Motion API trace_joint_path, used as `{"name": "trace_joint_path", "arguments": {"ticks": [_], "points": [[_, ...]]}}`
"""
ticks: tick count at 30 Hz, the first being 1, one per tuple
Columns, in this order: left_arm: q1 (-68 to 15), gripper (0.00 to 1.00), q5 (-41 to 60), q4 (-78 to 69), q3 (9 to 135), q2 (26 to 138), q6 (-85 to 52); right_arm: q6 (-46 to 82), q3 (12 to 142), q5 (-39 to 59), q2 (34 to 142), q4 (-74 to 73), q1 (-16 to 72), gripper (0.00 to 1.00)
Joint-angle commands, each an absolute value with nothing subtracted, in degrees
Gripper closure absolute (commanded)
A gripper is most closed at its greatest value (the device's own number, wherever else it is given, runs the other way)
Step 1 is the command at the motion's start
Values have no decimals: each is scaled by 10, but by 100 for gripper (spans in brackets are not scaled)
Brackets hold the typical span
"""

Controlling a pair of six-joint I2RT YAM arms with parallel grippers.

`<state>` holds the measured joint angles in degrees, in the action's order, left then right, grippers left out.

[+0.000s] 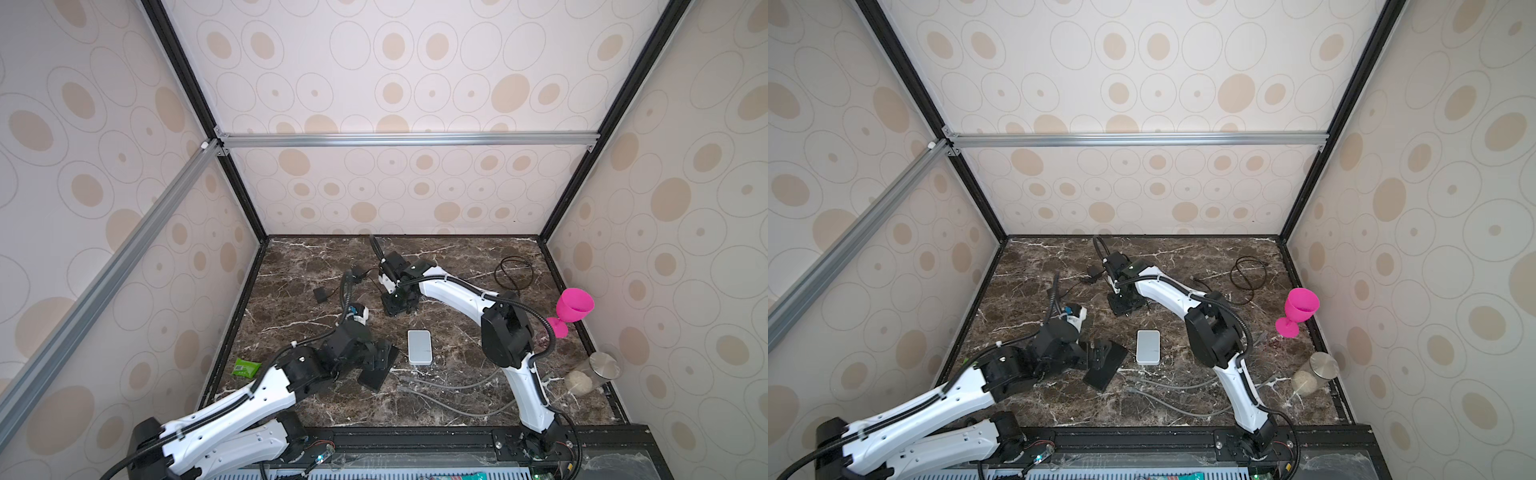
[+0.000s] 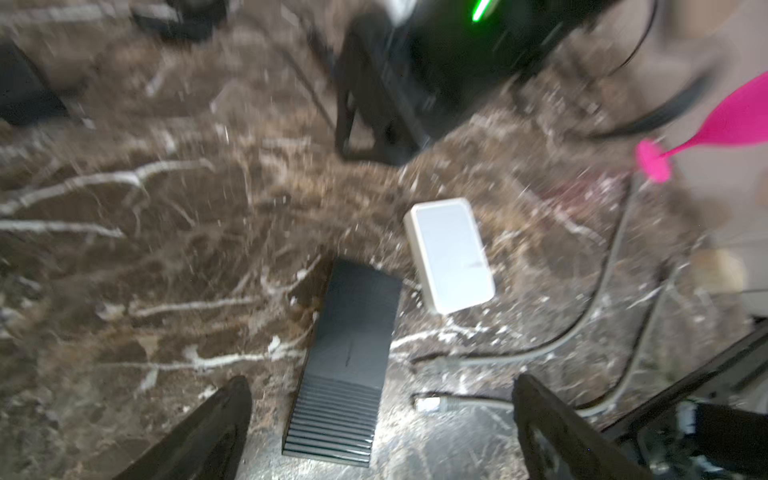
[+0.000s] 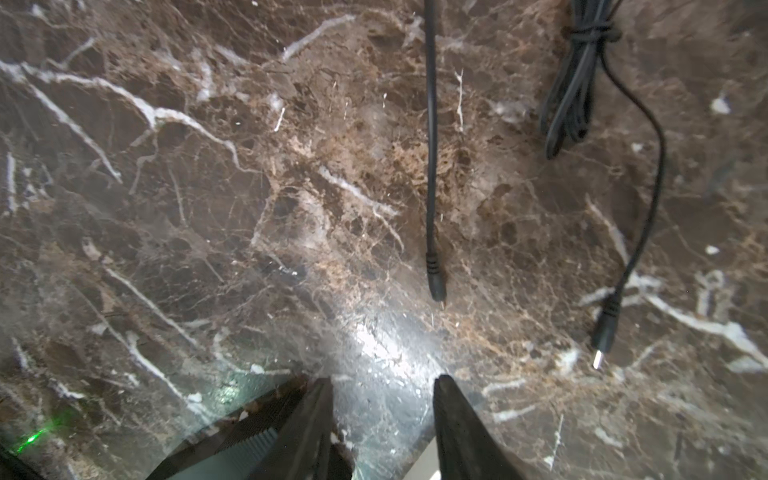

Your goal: Insert the plug into the switch port

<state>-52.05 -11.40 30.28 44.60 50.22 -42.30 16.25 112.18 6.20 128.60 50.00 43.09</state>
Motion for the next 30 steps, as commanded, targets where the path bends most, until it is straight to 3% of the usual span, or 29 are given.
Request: {"name": "trace_joint_path", "arguments": {"ticks": [1,13,27,30], "points": [[-515,2,-193,365,483,428,-354,152,1146,48,1307,543,431,57],[-514,3,-234,296,423,247,-276,157,1244,-9,1384,567,430,58],[-514,2,-224,281,415,254,-269,153,1375,-38,1475,598,429,74],[-514,2,-225,280,415,252,-269,158,1375,-46,1483,602,429,82]]}}
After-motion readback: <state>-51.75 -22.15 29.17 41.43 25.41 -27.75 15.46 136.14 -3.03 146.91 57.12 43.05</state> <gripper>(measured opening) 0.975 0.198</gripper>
